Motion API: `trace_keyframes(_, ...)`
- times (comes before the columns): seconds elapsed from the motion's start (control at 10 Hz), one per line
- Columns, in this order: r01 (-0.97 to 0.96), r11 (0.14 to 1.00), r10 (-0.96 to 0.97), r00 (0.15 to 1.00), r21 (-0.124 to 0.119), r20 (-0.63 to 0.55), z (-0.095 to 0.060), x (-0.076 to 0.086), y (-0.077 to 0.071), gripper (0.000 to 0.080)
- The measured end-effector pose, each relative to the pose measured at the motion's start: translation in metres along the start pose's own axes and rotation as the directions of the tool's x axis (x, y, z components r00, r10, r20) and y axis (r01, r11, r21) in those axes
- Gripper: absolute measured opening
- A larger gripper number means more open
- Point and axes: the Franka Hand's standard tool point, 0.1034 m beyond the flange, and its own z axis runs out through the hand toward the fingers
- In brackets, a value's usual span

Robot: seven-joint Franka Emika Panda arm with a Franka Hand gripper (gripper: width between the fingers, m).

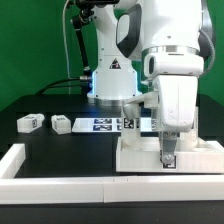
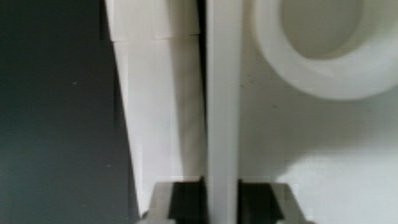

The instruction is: Assemble square table

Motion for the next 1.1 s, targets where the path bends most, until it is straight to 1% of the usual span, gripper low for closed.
trace_keyframes(0.1, 0.000, 1.000, 0.000, 1.000, 0.001, 0.000, 0.000, 0.000, 0.000, 0.0074)
trace_keyframes(0.2, 0.010, 1.000, -0.010, 1.000, -0.003, -0.003, 0.000, 0.003, 0.004, 0.0074)
trace_keyframes(0.3, 0.020, 1.000, -0.020, 1.000, -0.011, -0.014, 0.002, 0.013, 0.008, 0.0074)
trace_keyframes(0.4, 0.029, 0.999, -0.030, 0.999, -0.012, -0.018, 0.006, 0.019, 0.009, 0.0077)
trace_keyframes(0.7, 0.026, 1.000, -0.026, 1.000, -0.008, -0.010, 0.008, 0.016, 0.008, 0.0078)
trace_keyframes(0.8, 0.025, 1.000, -0.025, 1.000, -0.007, -0.010, 0.008, 0.016, 0.008, 0.0159)
trace_keyframes(0.9, 0.025, 1.000, -0.025, 1.000, -0.007, -0.010, 0.008, 0.016, 0.008, 0.0340)
trace_keyframes(1.0, 0.024, 1.000, -0.024, 1.000, -0.007, -0.010, 0.008, 0.015, 0.008, 0.0340)
trace_keyframes(1.1, 0.024, 1.000, -0.024, 1.000, -0.006, -0.010, 0.008, 0.015, 0.008, 0.0524)
